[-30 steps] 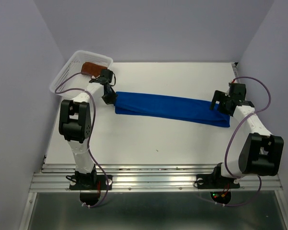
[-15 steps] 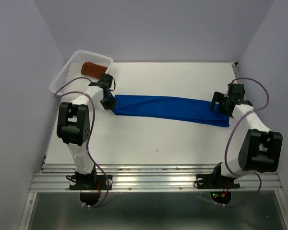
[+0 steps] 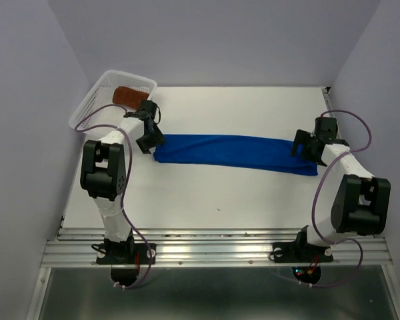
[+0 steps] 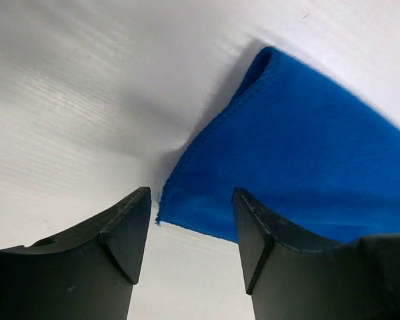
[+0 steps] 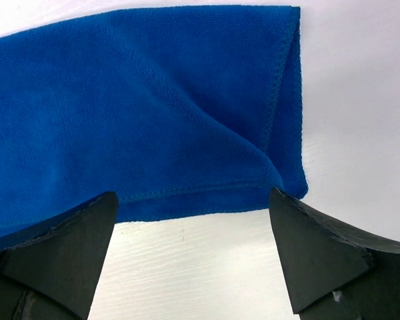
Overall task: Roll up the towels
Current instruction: Fold the towel
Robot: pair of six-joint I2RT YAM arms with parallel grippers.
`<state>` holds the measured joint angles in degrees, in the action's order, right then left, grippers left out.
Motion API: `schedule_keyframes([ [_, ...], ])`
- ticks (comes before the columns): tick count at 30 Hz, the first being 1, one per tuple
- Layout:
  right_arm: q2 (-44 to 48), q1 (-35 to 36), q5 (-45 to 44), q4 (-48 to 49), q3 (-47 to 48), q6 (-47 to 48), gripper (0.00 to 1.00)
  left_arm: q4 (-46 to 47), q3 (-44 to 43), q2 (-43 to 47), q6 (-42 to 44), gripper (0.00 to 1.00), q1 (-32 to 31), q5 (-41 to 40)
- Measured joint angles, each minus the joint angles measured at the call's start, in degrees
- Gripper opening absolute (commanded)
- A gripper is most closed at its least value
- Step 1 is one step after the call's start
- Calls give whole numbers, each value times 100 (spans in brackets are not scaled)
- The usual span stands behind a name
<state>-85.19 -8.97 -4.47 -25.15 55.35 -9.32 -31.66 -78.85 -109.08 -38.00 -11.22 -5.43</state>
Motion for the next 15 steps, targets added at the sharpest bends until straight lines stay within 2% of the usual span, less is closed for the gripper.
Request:
schedule_keyframes([
  [1, -2, 0, 7, 0, 0, -4, 100, 2, -83, 2, 4, 73, -7, 0],
  [2, -2, -2, 31, 0, 4, -31, 100, -9, -195, 7, 17, 96, -31, -9],
  [3, -2, -2, 46, 2, 7, -59, 100, -20, -282, 7, 7, 99, -55, -4],
  [10, -72, -2, 343, 90, 55, -304, 100, 7, -1075, -59, 103, 99, -385, 201],
  [15, -457, 0, 514, 326, 94, -435, 100, 317, -1362, -514, 160, 99, -501, 623],
])
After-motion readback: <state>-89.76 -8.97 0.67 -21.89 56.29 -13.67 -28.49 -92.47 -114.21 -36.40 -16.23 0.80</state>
